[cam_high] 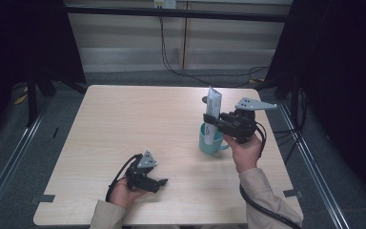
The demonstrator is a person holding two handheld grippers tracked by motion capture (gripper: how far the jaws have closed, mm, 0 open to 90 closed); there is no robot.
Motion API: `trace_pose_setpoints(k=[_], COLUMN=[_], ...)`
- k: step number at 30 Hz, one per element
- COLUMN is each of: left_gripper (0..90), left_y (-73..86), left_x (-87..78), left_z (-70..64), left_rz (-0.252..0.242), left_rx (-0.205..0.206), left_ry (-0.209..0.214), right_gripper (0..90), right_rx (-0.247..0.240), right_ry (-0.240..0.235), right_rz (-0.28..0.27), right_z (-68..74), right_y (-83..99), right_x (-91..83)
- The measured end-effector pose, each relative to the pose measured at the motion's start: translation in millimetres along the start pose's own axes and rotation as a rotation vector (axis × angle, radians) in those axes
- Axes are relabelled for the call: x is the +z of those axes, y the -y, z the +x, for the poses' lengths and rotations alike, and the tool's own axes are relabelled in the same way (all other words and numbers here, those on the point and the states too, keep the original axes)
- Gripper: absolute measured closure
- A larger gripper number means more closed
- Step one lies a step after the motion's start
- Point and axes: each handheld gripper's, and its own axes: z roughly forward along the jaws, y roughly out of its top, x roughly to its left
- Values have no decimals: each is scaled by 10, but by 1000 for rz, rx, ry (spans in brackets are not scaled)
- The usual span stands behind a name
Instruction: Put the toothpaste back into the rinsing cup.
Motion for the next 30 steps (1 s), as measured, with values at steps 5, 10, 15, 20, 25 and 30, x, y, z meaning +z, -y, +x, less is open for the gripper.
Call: trace_pose_setpoints(k=[5,10,15,20,25,30], left_gripper=[160,155,155,154,154,154], left_y=[3,3,3,3,3,3], left_x=[0,1,1,1,2,2], left_z=[-1,1,0,0,0,0], left_rz=[3,3,3,3,4,4], left_rx=[3,6,6,6,6,6], left_ry=[2,4,3,3,5,5], right_gripper=[733,733,733,733,733,733], right_rx=[-2,2,-6,-9,-6,7], right_ry=[23,44,61,79,98,112], right_rz=[-9,-19,-26,-36,-38,-45], right_z=[-35,-80,-112,-141,-174,-220], right_y=[-31,-39,-53,-82,-75,-50], right_x=[4,16,32,40,52,72])
